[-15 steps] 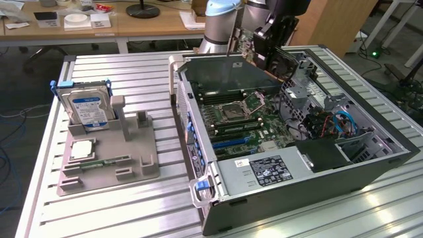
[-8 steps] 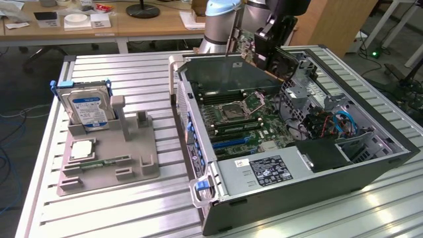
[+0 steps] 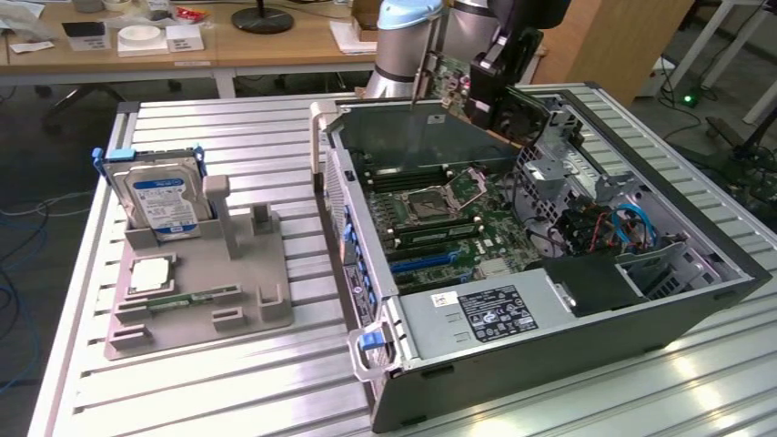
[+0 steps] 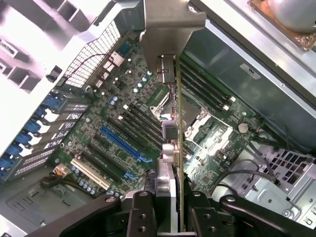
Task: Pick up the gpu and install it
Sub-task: 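Insert the gpu into the slot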
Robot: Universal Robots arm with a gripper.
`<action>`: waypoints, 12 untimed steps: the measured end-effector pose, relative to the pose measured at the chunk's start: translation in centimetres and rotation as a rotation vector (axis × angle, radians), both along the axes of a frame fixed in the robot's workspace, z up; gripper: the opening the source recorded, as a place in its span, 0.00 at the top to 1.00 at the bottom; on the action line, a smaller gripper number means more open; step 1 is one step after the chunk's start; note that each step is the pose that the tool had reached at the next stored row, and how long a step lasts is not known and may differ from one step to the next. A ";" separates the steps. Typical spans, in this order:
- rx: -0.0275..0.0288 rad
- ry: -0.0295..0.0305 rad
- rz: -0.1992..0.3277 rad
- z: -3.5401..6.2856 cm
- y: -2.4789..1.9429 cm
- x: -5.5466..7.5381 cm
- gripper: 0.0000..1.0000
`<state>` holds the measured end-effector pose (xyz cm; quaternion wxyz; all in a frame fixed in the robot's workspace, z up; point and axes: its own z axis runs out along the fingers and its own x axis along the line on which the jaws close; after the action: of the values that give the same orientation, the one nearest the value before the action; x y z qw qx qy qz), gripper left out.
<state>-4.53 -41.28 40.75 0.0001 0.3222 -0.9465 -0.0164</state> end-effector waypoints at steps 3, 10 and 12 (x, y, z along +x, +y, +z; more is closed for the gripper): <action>0.0000 0.0000 0.024 0.00 0.00 0.0 0.71; 0.0000 0.0000 0.081 0.00 0.00 0.0 0.71; 0.0001 0.0000 0.096 0.00 -0.01 0.0 0.71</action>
<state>-4.53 -41.28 40.75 0.0008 0.3675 -0.9299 -0.0164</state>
